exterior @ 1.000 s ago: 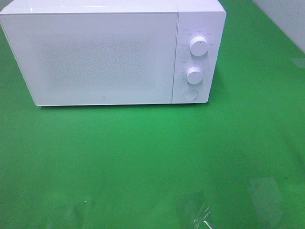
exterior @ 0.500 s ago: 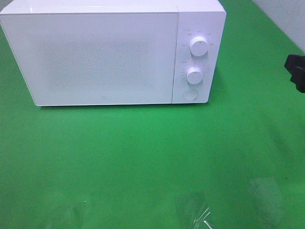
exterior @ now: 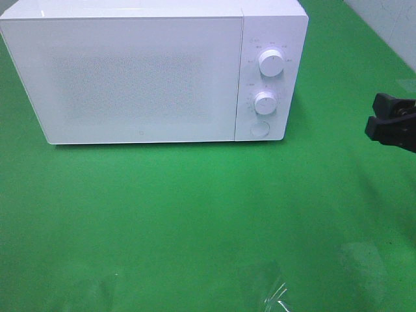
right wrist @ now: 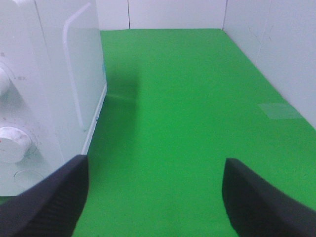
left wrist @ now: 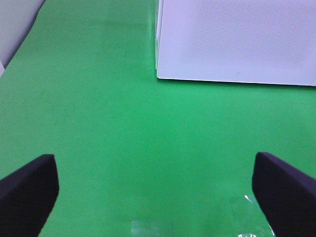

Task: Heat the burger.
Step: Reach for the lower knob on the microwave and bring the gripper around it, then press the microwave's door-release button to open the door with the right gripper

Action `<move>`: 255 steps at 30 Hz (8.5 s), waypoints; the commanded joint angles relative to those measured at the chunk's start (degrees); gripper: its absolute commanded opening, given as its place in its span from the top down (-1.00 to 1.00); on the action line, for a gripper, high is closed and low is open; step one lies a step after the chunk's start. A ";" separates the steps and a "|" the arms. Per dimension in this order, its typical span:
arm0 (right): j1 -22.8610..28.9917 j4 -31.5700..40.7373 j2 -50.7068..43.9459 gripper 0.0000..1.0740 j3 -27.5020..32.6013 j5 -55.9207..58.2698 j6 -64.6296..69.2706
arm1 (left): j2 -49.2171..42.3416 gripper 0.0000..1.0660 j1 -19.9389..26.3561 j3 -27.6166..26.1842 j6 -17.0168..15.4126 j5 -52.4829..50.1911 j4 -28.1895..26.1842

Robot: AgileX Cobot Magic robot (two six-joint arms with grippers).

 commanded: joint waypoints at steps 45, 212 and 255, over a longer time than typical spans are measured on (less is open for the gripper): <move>32.95 24.87 25.27 -0.39 -12.78 -22.92 -7.96 | -0.97 -0.88 0.00 0.17 0.06 -0.52 -0.11; 19.02 9.00 43.37 0.18 -36.96 -15.81 88.81 | -0.92 -0.88 0.00 0.17 0.06 -0.52 -0.17; 18.85 -9.17 13.24 -0.21 -25.61 30.65 33.40 | -0.92 -0.88 0.00 0.17 0.06 -0.52 -0.17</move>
